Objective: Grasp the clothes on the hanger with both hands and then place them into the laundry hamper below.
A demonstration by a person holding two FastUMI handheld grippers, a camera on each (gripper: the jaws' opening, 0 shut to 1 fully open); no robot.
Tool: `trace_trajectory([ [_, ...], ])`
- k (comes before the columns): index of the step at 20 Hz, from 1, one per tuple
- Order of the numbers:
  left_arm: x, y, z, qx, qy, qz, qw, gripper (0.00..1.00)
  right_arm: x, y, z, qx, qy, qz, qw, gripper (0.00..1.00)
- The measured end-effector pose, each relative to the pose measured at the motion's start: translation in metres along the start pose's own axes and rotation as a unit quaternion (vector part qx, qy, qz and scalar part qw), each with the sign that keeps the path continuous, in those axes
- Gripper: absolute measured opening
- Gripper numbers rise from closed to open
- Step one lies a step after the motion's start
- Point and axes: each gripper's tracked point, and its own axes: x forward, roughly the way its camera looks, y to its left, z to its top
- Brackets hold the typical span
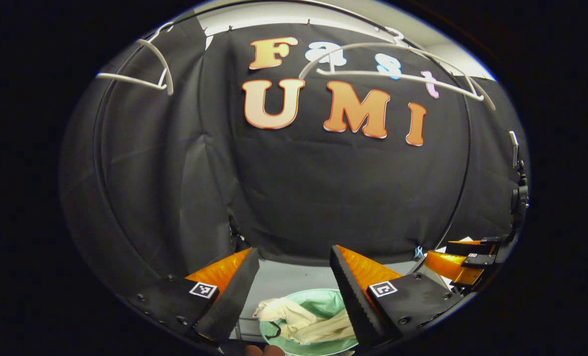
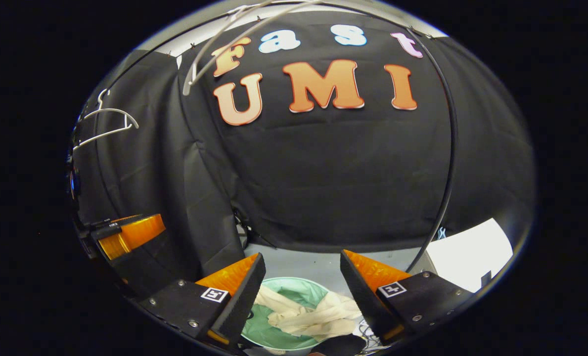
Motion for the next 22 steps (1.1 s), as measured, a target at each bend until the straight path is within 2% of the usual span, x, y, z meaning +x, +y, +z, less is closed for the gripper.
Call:
trace_trajectory([
  [4, -0.031, -0.015, 0.056, -0.002, -0.050, -0.014, 0.999, 0.96, -0.040, 0.006, 0.051, -0.008, -0.050, 0.008, 0.999, 0.94],
  [7, -0.055, -0.014, 0.092, 0.007, -0.094, -0.009, 0.996, 0.95, -0.067, 0.002, 0.086, -0.032, -0.093, 0.000, 0.995, 0.94],
  [9, -0.067, -0.009, 0.101, 0.014, -0.114, -0.002, 0.993, 0.94, -0.081, 0.006, 0.104, -0.042, -0.117, 0.001, 0.992, 0.94],
  [10, -0.073, -0.007, 0.108, 0.016, -0.125, 0.002, 0.992, 0.93, -0.085, 0.008, 0.114, -0.047, -0.128, 0.000, 0.991, 1.00],
  [13, -0.104, 0.008, 0.131, 0.019, -0.158, 0.013, 0.987, 0.93, -0.102, 0.009, 0.138, -0.053, -0.159, -0.007, 0.986, 1.00],
  [14, -0.110, 0.011, 0.135, 0.019, -0.166, 0.013, 0.986, 0.93, -0.107, 0.008, 0.145, -0.057, -0.168, -0.012, 0.984, 0.94],
  [15, -0.113, 0.013, 0.140, 0.022, -0.172, 0.014, 0.985, 0.93, -0.111, 0.005, 0.152, -0.060, -0.177, -0.017, 0.982, 1.00],
  [18, -0.118, 0.030, 0.150, 0.021, -0.193, 0.036, 0.980, 0.93, -0.125, 0.003, 0.173, -0.059, -0.205, -0.025, 0.977, 1.00],
  [19, -0.123, 0.032, 0.151, 0.016, -0.199, 0.040, 0.979, 0.97, -0.132, 0.005, 0.179, -0.056, -0.218, -0.025, 0.974, 0.94],
  [20, -0.123, 0.034, 0.150, 0.015, -0.199, 0.042, 0.979, 0.97, -0.132, 0.007, 0.176, -0.053, -0.216, -0.022, 0.975, 1.00],
  [21, -0.123, 0.035, 0.149, 0.014, -0.200, 0.045, 0.979, 0.96, -0.132, 0.008, 0.175, -0.049, -0.214, -0.018, 0.975, 0.81],
  [22, -0.123, 0.037, 0.148, 0.014, -0.200, 0.046, 0.979, 0.96, -0.132, 0.008, 0.175, -0.049, -0.213, -0.016, 0.976, 1.00],
])
